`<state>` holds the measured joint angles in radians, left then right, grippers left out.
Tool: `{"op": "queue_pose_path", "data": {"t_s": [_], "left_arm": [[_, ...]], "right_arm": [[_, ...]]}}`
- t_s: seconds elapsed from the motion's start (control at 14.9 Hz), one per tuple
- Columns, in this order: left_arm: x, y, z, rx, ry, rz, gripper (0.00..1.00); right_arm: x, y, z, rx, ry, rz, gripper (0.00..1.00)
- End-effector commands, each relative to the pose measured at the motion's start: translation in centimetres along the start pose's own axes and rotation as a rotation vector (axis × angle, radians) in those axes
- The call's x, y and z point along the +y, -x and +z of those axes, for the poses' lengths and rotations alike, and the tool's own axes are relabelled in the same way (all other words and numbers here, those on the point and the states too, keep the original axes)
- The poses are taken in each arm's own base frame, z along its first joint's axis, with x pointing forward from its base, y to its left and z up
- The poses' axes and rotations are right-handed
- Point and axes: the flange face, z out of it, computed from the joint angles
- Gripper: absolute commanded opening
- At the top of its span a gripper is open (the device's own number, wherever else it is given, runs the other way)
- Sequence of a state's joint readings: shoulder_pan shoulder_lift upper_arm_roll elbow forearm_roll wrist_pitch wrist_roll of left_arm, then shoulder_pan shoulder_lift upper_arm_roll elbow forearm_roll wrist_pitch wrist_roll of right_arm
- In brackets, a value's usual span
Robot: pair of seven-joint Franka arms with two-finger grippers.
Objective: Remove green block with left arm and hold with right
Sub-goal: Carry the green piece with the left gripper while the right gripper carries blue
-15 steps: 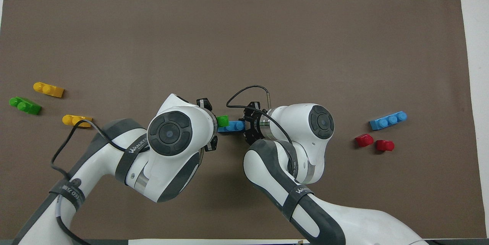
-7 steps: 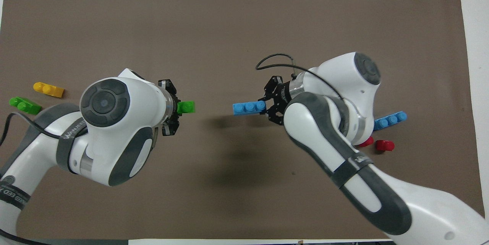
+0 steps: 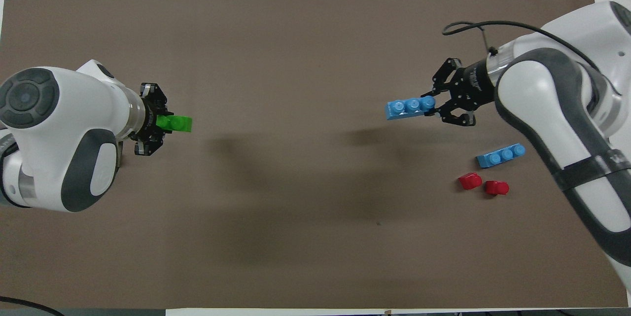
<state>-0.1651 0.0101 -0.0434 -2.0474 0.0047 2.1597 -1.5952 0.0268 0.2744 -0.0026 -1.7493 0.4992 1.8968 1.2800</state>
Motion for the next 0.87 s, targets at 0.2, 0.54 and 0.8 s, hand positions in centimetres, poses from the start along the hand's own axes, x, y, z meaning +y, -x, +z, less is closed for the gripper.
{"op": "queue_pose_path", "data": {"t_s": [0.2,0.54,0.8], "left_arm": [[-0.1,-8.4,1.7,0.022,0.019,0.15,0.0],[0.5,-13.0,6.1,0.032,0.036,0.229,0.0],[0.5,-16.2,8.2,0.048,0.063,0.232,0.0]], "right_arm": [[1.8,-10.4,-0.2,0.008,0.005,0.0,0.0],[2.1,-13.6,2.8,0.02,-0.004,0.007,0.0],[2.1,-15.2,5.4,0.026,-0.013,-0.011,0.0]]}}
